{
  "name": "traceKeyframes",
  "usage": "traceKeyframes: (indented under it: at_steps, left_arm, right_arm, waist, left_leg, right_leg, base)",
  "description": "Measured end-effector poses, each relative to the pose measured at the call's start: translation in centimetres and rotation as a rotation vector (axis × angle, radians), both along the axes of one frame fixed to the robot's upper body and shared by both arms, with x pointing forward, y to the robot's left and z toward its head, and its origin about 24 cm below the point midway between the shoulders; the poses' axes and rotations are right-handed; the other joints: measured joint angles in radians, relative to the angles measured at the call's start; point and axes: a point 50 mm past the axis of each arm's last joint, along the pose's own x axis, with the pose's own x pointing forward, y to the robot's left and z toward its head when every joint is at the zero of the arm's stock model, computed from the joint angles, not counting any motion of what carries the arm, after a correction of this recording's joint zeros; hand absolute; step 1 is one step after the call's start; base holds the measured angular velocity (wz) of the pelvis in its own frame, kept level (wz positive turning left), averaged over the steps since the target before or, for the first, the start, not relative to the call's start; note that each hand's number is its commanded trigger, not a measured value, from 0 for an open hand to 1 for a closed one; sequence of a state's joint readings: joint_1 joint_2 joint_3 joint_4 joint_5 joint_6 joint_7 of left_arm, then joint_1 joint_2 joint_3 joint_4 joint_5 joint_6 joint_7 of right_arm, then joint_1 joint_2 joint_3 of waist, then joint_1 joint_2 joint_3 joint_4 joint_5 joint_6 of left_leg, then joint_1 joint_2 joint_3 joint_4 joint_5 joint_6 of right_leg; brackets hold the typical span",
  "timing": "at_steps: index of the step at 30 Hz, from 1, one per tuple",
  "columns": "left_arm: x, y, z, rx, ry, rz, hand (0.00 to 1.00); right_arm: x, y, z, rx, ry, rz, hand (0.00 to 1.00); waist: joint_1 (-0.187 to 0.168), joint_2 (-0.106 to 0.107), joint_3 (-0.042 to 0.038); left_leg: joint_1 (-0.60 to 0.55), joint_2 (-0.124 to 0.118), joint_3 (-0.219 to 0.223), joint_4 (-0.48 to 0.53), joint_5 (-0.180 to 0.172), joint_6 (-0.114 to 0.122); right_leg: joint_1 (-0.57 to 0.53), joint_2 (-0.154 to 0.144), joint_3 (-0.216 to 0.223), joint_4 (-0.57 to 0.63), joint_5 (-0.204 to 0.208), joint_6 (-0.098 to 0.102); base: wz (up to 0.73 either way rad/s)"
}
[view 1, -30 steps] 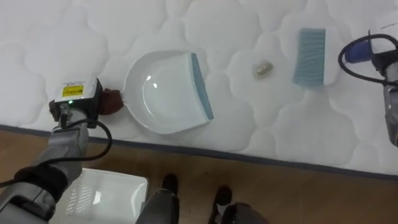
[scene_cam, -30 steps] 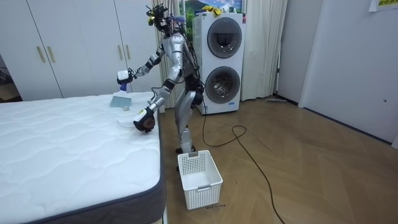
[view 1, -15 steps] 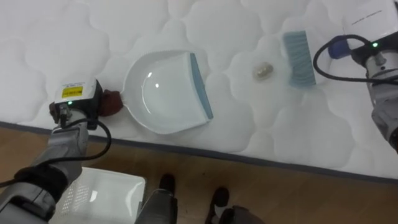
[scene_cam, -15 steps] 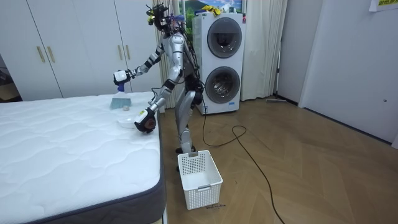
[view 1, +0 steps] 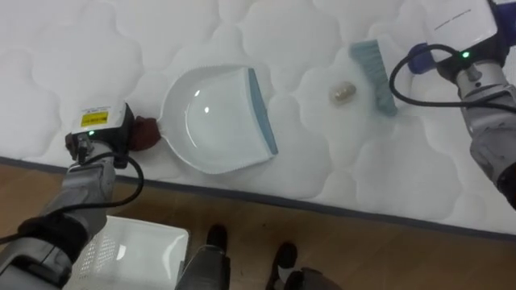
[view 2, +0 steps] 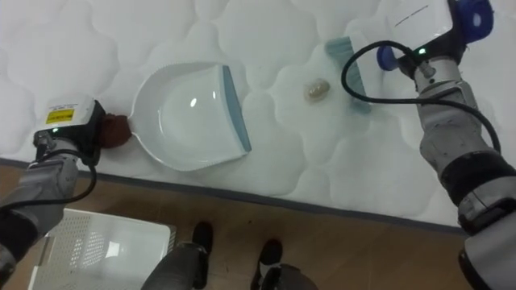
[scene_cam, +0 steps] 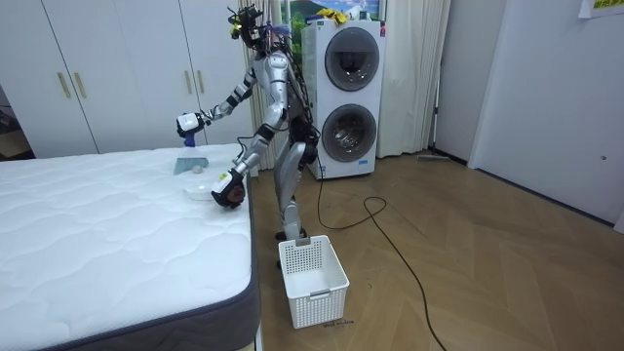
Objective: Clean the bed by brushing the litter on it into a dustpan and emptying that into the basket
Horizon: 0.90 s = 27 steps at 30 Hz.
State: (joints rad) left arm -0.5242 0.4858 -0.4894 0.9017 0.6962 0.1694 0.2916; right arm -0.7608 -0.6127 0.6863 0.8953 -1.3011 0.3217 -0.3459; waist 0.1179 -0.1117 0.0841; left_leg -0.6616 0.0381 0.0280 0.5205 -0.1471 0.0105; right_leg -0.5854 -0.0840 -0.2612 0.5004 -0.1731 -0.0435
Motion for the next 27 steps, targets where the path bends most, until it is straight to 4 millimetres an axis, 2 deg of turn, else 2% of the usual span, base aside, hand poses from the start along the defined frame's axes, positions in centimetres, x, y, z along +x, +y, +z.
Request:
traceKeyframes:
  at_steps: [7,19,23,27]
  left_arm:
    - [-0.4,0.0,-0.6,-0.013,0.018,0.004,1.0]
    - [-0.7,-0.2,-1.1,-0.053,0.053,-0.004,1.0]
    - [-0.7,-0.3,-1.0,-0.035,0.049,-0.016,1.0]
    - [-0.6,-0.4,-0.9,-0.013,0.036,-0.029,1.0]
  right_arm:
    - [-0.7,0.1,-1.8,0.017,0.064,0.016,1.0]
    - [-1.1,0.8,-3.6,0.056,0.107,0.019,1.0]
    - [-1.1,1.0,-3.7,0.081,0.098,0.025,1.0]
    - [-1.1,1.1,-3.8,0.082,0.085,0.041,1.0]
  waist:
    - [0.004,0.001,-0.0002]
    - [0.029,0.004,0.0006]
    - [0.031,0.016,0.003]
    - [0.034,0.031,0.0018]
  left_leg:
    - [0.011,-0.001,0.0,0.0,0.0,-0.001]
    - [0.01,0.0,0.002,-0.003,0.0,-0.002]
    - [0.009,0.0,0.003,-0.003,0.0,-0.002]
    - [0.009,0.0,0.004,-0.006,0.0,-0.002]
  right_leg:
    - [0.008,-0.002,-0.001,0.006,0.0,0.0]
    - [0.006,-0.003,-0.005,0.005,0.0,-0.001]
    - [0.005,-0.002,-0.004,0.004,0.0,-0.001]
    - [0.005,-0.002,-0.003,0.001,0.0,-0.001]
  base:
    - [0.0]
    - [0.0]
    - [-0.01]
    - [-0.01]
